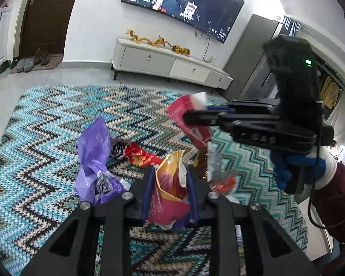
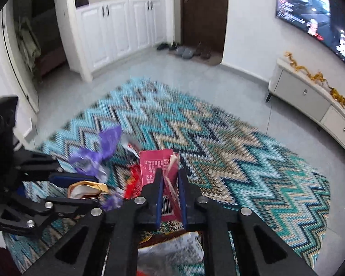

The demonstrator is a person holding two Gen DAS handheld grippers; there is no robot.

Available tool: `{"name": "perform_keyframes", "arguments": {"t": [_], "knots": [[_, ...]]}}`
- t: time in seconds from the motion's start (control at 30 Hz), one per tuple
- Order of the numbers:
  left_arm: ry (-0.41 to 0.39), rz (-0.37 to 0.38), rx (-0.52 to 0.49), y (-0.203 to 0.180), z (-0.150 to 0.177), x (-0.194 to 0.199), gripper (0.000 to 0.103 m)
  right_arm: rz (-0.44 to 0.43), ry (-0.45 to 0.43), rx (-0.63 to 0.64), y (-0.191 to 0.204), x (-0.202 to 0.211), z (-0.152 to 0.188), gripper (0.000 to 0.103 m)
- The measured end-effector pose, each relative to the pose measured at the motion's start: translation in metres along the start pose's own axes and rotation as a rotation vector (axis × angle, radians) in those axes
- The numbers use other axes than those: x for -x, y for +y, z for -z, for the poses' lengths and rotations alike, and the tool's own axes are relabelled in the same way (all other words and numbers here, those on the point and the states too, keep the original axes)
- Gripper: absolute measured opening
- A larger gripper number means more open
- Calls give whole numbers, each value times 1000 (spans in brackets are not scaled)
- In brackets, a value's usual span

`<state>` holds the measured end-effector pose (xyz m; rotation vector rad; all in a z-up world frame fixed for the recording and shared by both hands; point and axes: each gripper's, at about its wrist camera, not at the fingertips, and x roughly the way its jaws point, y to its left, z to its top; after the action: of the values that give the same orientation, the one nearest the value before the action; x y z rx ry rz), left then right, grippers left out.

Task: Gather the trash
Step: 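Grasp the yellow-red chip bag with the left tool while the right tool grasps the pink box, then carry both items to the black bin and open both tools to drop them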

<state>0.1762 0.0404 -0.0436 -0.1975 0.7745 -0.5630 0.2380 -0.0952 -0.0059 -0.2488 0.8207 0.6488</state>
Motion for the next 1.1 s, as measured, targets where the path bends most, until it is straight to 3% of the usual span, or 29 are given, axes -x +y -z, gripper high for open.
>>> {"name": "perform_keyframes", "arguments": {"t": [0.23,0.4,0.57,0.8,1.1], "knots": [[-36,-4,6,-18,-2,44,24,8,-114,-57,9,69,18,10],[-46,-10,-22,-46,0,71,23,37,-156,-130,4,116,59,10],[-29,33,-73,-95,1,77,23,111,-185,-234,-19,168,111,10],[42,137,-202,-197,4,45,23,260,-229,-424,-68,242,209,10],[173,307,-390,-345,20,-40,23,464,-167,-682,-133,301,347,10]]}}
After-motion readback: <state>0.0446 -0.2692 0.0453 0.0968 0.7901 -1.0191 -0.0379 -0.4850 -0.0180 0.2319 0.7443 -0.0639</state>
